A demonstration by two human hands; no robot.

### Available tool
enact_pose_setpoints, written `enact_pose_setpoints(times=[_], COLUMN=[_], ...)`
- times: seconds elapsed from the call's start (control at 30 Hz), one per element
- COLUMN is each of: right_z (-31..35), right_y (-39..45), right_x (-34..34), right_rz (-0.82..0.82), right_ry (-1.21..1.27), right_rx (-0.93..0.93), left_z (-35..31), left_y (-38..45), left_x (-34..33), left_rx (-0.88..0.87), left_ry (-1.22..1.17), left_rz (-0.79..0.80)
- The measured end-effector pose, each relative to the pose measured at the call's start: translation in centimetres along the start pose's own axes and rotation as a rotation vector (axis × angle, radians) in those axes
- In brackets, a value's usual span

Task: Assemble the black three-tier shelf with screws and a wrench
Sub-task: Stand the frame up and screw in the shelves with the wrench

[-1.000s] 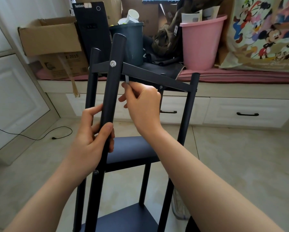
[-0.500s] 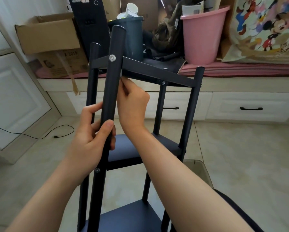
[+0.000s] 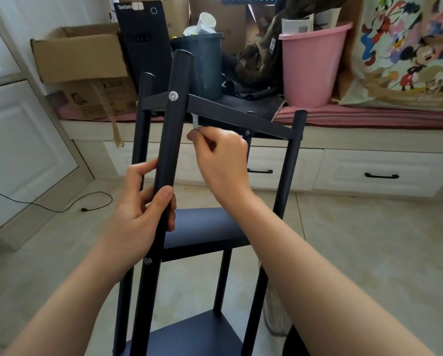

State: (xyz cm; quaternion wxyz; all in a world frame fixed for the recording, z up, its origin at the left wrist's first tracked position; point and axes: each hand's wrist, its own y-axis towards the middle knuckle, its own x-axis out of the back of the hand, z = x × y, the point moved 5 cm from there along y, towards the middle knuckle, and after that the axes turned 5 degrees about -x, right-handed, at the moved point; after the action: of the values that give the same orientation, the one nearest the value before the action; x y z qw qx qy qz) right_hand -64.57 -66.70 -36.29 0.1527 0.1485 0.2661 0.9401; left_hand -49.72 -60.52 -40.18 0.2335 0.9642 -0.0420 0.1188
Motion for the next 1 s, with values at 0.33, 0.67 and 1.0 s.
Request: enact_pose_setpoints(times=[0.33, 0.67, 1.0], right_z=[0.7, 0.4, -0.6], right_y=[0.6, 0.3, 0.1], right_x=[2.0, 1.7, -0.8], right_rz=[0.077, 0.027, -0.150], right_ry=[-0.025, -0.055, 0.074], right_rx=[-0.044, -0.022, 0.028], left_z=[-0.5, -0.4, -0.6], left_y=[-0.1, -0.2, -0.3], left_x=[-0.4, -0.4, -0.6], left_rx=[-0.014, -0.023, -0.033], left_ry=[0.029, 0.052, 0.057], left_rz=[0.000, -0.008, -0.018])
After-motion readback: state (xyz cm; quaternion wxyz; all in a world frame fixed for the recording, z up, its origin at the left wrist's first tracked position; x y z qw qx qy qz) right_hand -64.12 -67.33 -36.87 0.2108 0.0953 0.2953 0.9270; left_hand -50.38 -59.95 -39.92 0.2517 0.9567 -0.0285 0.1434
